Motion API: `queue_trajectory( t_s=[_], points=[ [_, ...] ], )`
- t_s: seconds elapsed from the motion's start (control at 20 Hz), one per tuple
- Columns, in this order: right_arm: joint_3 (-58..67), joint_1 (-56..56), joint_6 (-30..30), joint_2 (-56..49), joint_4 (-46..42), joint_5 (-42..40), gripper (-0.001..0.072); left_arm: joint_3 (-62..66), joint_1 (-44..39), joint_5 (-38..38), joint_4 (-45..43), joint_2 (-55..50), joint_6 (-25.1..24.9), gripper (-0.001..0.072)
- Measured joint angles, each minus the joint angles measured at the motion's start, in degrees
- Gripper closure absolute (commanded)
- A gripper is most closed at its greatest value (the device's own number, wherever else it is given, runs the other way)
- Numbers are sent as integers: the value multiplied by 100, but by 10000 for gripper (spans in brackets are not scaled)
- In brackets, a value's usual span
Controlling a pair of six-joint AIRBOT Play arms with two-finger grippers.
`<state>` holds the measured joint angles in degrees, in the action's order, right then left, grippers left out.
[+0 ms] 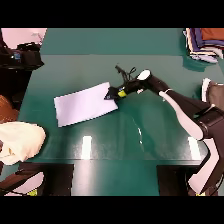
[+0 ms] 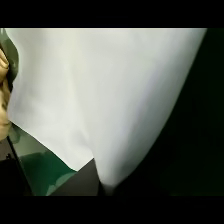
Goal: Fold the shirts.
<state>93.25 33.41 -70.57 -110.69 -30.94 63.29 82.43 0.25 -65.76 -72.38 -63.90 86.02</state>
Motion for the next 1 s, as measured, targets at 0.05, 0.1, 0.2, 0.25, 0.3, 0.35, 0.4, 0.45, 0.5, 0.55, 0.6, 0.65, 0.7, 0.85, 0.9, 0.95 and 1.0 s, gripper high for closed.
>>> queue_trajectory(
  t_s=[0.05, 0.1, 0.2, 0.25, 0.3, 0.35, 0.4, 0.45, 0.5, 0.55, 0.6, 0.65, 0.7, 0.85, 0.9, 0.95, 1.0],
  points=[
    [57, -160, -50, 157, -116, 2, 695, -2, -142, 22, 17, 0, -17, 686],
    [94, -361, -98, 326, -256, 28, 695, -4, -278, 50, 20, 0, -24, 685],
    [142, -894, -229, 723, -590, 46, 695, -4, -546, 146, 42, 0, -35, 686],
    [157, -1228, -302, 938, -813, 116, 695, -4, -682, 208, 55, 0, -37, 685],
    [170, -1565, -398, 1137, -1021, 160, 695, -4, -796, 275, 66, 0, -37, 685],
    [177, -1950, -468, 1335, -1257, 225, 695, -4, -901, 348, 66, 0, -37, 685],
    [184, -2365, -542, 1521, -1486, 289, 695, -4, -1005, 424, 74, 0, -35, 685],
    [186, -2765, -588, 1670, -1648, 334, 695, -4, -1121, 518, 90, 0, -35, 685],
    [188, -3174, -629, 1797, -1792, 369, 695, -4, -1224, 608, 94, 0, -35, 685],
    [192, -3626, -660, 1904, -1891, 393, 695, -4, -1331, 691, 96, 0, -35, 685],
    [192, -4070, -680, 1991, -1971, 398, 695, -4, -1427, 772, 98, 0, -35, 685],
    [192, -4470, -693, 2046, -2015, 393, 695, -7, -1532, 848, 107, 0, -35, 685],
    [192, -4872, -713, 2085, -2048, 376, 695, -7, -1626, 925, 107, 0, -28, 685],
    [195, -5805, -734, 2153, -2081, 240, 695, -7, -1843, 1119, 107, 0, 37, 685],
    [195, -6039, -734, 2164, -2092, 201, 695, -7, -1897, 1169, 109, 0, 52, 685],
    [199, -6218, -734, 2175, -2081, 162, 695, -4, -1930, 1211, 114, 0, 74, 685],
    [216, -6367, -737, 2179, -2050, 122, 695, -7, -1954, 1235, 118, 0, 85, 685]
  ],
)
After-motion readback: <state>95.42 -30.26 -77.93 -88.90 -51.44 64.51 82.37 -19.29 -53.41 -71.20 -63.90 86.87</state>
